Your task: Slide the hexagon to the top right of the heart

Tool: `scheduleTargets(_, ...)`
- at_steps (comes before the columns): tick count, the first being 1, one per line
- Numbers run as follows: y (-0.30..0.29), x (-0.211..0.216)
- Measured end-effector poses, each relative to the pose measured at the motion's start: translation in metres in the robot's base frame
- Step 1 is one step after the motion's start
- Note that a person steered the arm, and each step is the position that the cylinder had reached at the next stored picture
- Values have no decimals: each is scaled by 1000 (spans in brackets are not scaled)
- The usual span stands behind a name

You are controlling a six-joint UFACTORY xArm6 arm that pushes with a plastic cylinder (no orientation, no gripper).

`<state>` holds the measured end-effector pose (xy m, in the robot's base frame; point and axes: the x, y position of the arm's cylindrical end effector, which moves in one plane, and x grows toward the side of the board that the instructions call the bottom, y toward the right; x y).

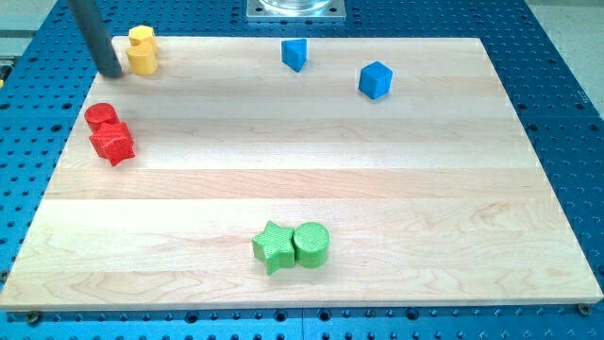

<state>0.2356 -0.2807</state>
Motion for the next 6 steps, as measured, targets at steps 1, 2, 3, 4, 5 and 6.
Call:
scheduleTargets(1, -4, -44)
scheduleTargets(2, 1, -44)
scheduleTargets(3, 27, -16)
scheduleTargets(4, 42, -5)
scheduleTargets(5, 16, -43)
scheduleTargets(6, 46, -45)
